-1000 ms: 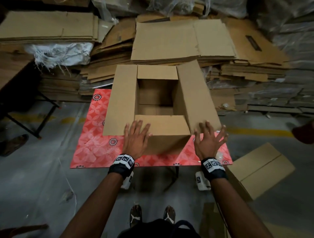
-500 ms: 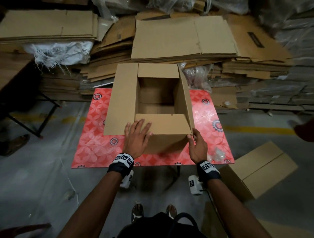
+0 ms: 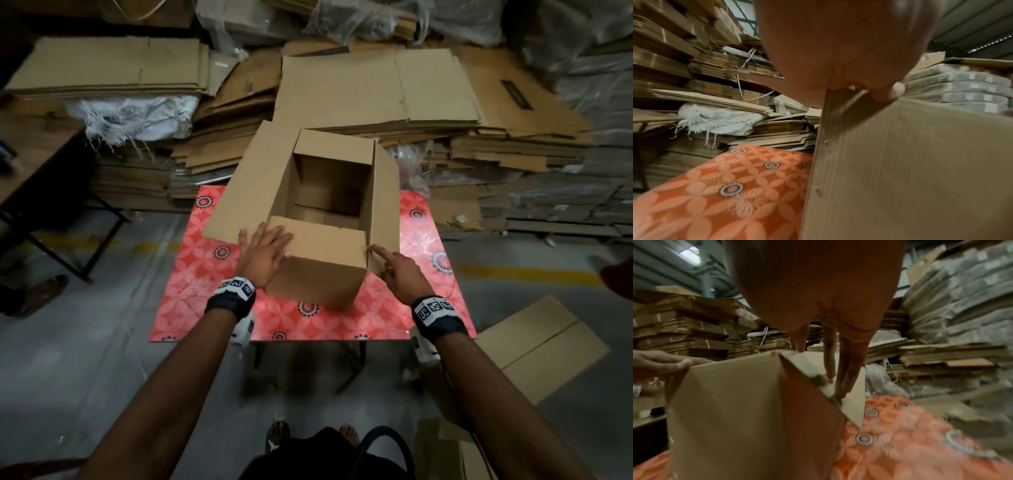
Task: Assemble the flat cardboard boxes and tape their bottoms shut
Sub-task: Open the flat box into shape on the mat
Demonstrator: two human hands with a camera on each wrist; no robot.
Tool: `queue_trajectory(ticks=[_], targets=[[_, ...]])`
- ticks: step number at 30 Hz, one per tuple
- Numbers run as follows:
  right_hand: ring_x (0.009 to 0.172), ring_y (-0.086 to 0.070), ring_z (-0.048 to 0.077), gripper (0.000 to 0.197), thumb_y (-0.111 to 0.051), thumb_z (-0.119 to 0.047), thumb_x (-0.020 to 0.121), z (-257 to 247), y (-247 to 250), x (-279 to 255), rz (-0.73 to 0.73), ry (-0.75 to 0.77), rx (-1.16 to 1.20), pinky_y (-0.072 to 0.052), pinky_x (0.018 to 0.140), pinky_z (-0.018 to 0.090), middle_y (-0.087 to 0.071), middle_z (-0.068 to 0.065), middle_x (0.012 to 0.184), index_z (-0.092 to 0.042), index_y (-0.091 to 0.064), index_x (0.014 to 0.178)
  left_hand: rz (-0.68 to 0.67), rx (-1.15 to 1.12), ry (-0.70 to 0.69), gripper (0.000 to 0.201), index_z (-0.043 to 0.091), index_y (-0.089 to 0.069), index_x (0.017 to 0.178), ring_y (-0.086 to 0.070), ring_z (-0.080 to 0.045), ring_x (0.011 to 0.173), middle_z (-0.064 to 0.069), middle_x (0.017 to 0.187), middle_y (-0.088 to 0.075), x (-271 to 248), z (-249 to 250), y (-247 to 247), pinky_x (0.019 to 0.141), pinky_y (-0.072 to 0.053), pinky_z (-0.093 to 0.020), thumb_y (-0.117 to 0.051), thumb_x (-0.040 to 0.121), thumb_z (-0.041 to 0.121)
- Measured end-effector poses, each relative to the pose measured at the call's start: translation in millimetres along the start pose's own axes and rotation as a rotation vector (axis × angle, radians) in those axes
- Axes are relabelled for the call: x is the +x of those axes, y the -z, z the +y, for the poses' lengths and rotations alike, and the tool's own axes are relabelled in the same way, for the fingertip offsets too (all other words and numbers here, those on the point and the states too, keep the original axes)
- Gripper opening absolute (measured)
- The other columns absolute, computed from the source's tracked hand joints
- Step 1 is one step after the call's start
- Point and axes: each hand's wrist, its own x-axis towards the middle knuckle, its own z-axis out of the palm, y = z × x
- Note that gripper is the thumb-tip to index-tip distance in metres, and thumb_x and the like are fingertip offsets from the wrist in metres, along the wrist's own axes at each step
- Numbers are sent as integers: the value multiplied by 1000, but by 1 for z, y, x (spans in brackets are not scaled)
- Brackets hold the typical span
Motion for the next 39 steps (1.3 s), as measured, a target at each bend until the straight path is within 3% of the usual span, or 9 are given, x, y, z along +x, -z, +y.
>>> queue_trajectory(ticks=[4, 7, 10, 16, 22, 25, 29, 34, 39], targets=[[89, -62, 31, 60, -48, -13, 99, -8, 6, 3, -13, -49, -51, -56, 72, 43, -53, 5, 107, -47, -41, 148, 160, -98, 55, 50, 28, -57, 142, -21, -25, 154, 3, 158, -43, -14, 41, -1, 123, 1, -57, -59, 93, 16], [106, -56, 30, 56, -61, -23, 98, -8, 2, 2, 74, 16, -265, -51, 69, 40, -46, 4, 128, -49, -41, 143, 68, -155, -10, 43, 29, -51, 146, -20, -22, 154, 1, 162, -38, -30, 71, -10, 125, -6, -56, -49, 103, 32], [129, -45, 30, 57, -72, -27, 89, -17, -3, -2, 84, 79, -295, -49, 91, 53, -40, 3, 144, -44, -45, 136, -65, -178, -55, 55, 35, -34, 157, -1, -13, 158, 8, 169, -16, -41, 79, -22, 121, 15, -62, -31, 106, 57], [158, -10, 29, 57, -64, -50, 93, -41, -25, -12, 32, 146, -290, -14, 119, 67, -24, 3, 166, -38, -42, 143, -172, -305, -120, 60, 42, -19, 161, 20, -4, 153, 20, 169, 1, -38, 35, -10, 115, 28, -50, -21, 105, 63], [124, -46, 23, 64, -65, -71, 77, -88, -48, -11, 62, 161, -108, -39, 101, 48, -52, 2, 126, -34, -46, 127, -207, -294, -60, 59, 49, -26, 157, 14, -9, 155, 22, 168, -5, -11, -10, -1, 122, 9, -59, -41, 101, 59], [109, -53, 15, 56, -76, -46, 82, -82, -38, 1, 76, 167, 141, -40, 91, 35, -56, -3, 124, -28, -50, 128, -214, -152, 13, 56, 49, -24, 158, 11, -17, 157, 16, 170, -3, 4, -16, 9, 123, 5, -63, -44, 106, 45], [124, -54, 28, 51, -74, -27, 85, -72, -24, 22, 100, 137, -85, -40, 103, 46, -60, 3, 130, -22, -56, 132, -173, -36, 137, 57, 35, -30, 160, 3, -25, 158, 9, 171, -10, 22, -8, 18, 123, -1, -62, -45, 104, 30], [105, -60, 32, 41, -83, -25, 74, -88, -30, 30, 151, 37, -100, -46, 87, 41, -65, 4, 109, -18, -65, 110, -207, -55, 3, 66, 17, -41, 154, -16, -34, 156, -6, 167, -27, 47, 20, 26, 126, -13, -46, -49, 88, 22], [96, -62, 36, 38, -80, -24, 79, -97, -32, 32, 173, -22, -128, -48, 78, 40, -62, 7, 114, -16, -64, 113, -433, 99, -98, 65, 36, -34, 156, -12, -30, 156, 4, 169, -19, 73, 48, 33, 118, -26, -60, -41, 92, 30]])
